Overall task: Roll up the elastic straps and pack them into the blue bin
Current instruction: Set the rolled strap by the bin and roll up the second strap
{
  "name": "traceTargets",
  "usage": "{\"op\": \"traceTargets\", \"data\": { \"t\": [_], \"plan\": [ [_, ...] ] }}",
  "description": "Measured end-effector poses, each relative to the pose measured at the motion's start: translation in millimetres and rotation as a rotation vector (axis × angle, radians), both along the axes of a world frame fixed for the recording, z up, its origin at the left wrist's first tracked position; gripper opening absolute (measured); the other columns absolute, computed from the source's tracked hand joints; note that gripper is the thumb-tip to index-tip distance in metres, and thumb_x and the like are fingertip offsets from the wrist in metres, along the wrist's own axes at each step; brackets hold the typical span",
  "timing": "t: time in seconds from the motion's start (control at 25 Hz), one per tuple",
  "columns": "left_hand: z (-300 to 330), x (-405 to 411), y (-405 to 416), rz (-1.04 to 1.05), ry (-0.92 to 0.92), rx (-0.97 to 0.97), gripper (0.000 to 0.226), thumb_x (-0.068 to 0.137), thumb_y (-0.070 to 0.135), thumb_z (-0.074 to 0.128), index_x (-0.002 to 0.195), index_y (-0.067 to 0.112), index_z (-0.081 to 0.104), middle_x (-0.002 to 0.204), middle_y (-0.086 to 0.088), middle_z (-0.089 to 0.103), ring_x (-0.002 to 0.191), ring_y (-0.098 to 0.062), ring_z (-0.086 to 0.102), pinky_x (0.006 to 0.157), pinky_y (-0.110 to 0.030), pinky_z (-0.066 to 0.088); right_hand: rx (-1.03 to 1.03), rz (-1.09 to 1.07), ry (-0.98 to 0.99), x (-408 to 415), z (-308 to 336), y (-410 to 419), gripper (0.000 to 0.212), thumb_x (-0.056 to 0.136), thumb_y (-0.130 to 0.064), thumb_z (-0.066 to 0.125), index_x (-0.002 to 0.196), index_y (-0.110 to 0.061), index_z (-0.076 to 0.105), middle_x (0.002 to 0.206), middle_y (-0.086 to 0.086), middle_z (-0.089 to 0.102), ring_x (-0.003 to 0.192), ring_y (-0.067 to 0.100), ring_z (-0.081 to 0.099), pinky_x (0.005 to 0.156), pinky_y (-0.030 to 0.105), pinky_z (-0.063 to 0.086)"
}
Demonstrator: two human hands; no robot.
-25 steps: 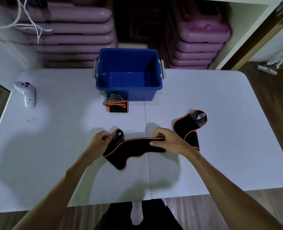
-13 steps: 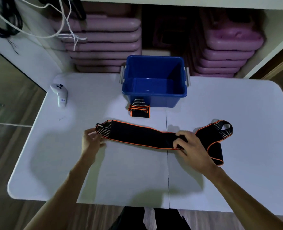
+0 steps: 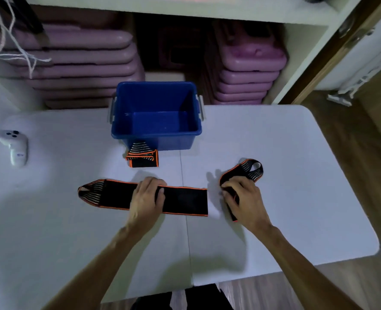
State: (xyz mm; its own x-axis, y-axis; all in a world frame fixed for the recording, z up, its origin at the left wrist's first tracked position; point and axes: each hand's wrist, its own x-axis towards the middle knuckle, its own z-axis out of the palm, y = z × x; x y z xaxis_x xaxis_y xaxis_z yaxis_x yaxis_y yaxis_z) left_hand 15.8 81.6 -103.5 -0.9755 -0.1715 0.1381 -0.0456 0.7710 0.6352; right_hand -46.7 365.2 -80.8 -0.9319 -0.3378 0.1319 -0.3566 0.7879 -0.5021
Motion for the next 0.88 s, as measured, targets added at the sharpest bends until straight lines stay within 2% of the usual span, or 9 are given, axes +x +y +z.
{"op": "traceTargets", "data": {
  "t": [0.12, 0.2, 0.32, 0.4, 0.48, 0.6, 0.72, 0.8, 0.88],
  "plan": [
    [5.6, -39.1, 63.4, -0.285, -0.081, 0.09, 0.017, 0.09, 0.017, 0.049, 0.102, 0.017, 0.061, 0.102, 0.002, 0.056, 0.095, -0.019, 0.057, 0.091, -0.039, 0.047, -0.121, -0.343, -0.2, -10.3, 9.2, 30.1, 0.029, 0.089, -0.032, 0.066, 0.116, -0.026, 0.058, 0.116, 0.001, 0.056, 0.108, 0.026, 0.052, 0.092, 0.044, 0.047],
    [10.8, -73.1, 103.2, -0.34, -0.096, 0.101, 0.02, 0.091, 0.014, 0.051, 0.109, 0.017, 0.059, 0.108, -0.002, 0.054, 0.097, -0.021, 0.057, 0.092, -0.04, 0.048, -0.132, -0.504, -0.391, -12.3, 14.2, 42.3, 0.053, 0.08, -0.053, 0.068, 0.123, -0.029, 0.048, 0.117, 0.001, 0.052, 0.111, 0.026, 0.05, 0.091, 0.046, 0.049],
    [24.8, -129.8, 159.4, -0.46, -0.225, 0.017, 0.037, 0.088, 0.006, 0.051, 0.123, 0.018, 0.05, 0.122, -0.008, 0.046, 0.104, -0.03, 0.055, 0.089, -0.048, 0.049, -0.009, -0.43, -0.485, 11.1, 12.8, 41.7, 0.077, 0.067, -0.072, 0.063, 0.129, -0.036, 0.035, 0.116, -0.006, 0.048, 0.111, 0.021, 0.049, 0.088, 0.042, 0.048],
    [27.5, -160.8, 188.8, -0.577, -0.322, -0.136, 0.053, 0.086, 0.0, 0.051, 0.134, 0.022, 0.04, 0.132, -0.009, 0.039, 0.111, -0.032, 0.052, 0.088, -0.049, 0.05, 0.048, -0.333, -0.489, 30.2, 4.8, 40.4, 0.088, 0.062, -0.077, 0.056, 0.135, -0.033, 0.034, 0.119, -0.009, 0.047, 0.11, 0.018, 0.044, 0.087, 0.041, 0.046],
    [22.7, -179.7, 210.3, -0.643, -0.38, -0.305, 0.061, 0.085, -0.003, 0.05, 0.139, 0.024, 0.035, 0.135, -0.01, 0.04, 0.114, -0.032, 0.05, 0.085, -0.047, 0.051, 0.099, -0.283, -0.441, 38.6, -11.2, 49.9, 0.078, 0.07, -0.064, 0.058, 0.137, -0.027, 0.039, 0.125, -0.007, 0.05, 0.115, 0.02, 0.044, 0.087, 0.04, 0.047],
    [8.0, -190.3, 226.2, -0.611, -0.373, -0.433, 0.036, 0.09, 0.008, 0.047, 0.124, 0.018, 0.049, 0.118, -0.011, 0.058, 0.103, -0.033, 0.057, 0.076, -0.04, 0.049, 0.065, -0.258, -0.383, 33.8, -24.6, 72.2, 0.043, 0.085, -0.015, 0.056, 0.126, -0.024, 0.051, 0.119, -0.003, 0.061, 0.107, 0.026, 0.051, 0.084, 0.039, 0.048],
    [1.4, -185.8, 213.5, -0.361, -0.336, -0.254, 0.016, 0.092, 0.017, 0.045, 0.103, 0.01, 0.056, 0.098, -0.014, 0.065, 0.089, -0.036, 0.062, 0.067, -0.038, 0.047, -0.272, -0.403, -0.485, 25.9, -21.9, 97.2, 0.039, 0.081, 0.005, 0.048, 0.106, -0.022, 0.061, 0.097, -0.011, 0.071, 0.091, 0.012, 0.063, 0.078, 0.03, 0.051],
    [8.9, -174.0, 180.8, -0.118, -0.306, -0.065, 0.016, 0.091, 0.019, 0.048, 0.101, 0.009, 0.057, 0.092, -0.015, 0.066, 0.081, -0.036, 0.064, 0.067, -0.04, 0.053, -0.442, -0.532, -0.56, 18.3, -14.6, 119.3, 0.031, 0.085, 0.005, 0.05, 0.097, -0.019, 0.066, 0.088, -0.012, 0.072, 0.081, 0.001, 0.065, 0.073, 0.021, 0.048],
    [19.4, -151.3, 132.7, 0.064, -0.283, 0.063, 0.013, 0.09, 0.02, 0.049, 0.097, 0.014, 0.058, 0.083, -0.013, 0.069, 0.066, -0.033, 0.068, 0.061, -0.043, 0.058, -0.496, -0.545, -0.623, 11.3, -7.5, 134.6, 0.02, 0.093, -0.003, 0.054, 0.093, -0.018, 0.068, 0.08, -0.013, 0.068, 0.073, 0.001, 0.062, 0.069, 0.016, 0.044]
  ]
}}
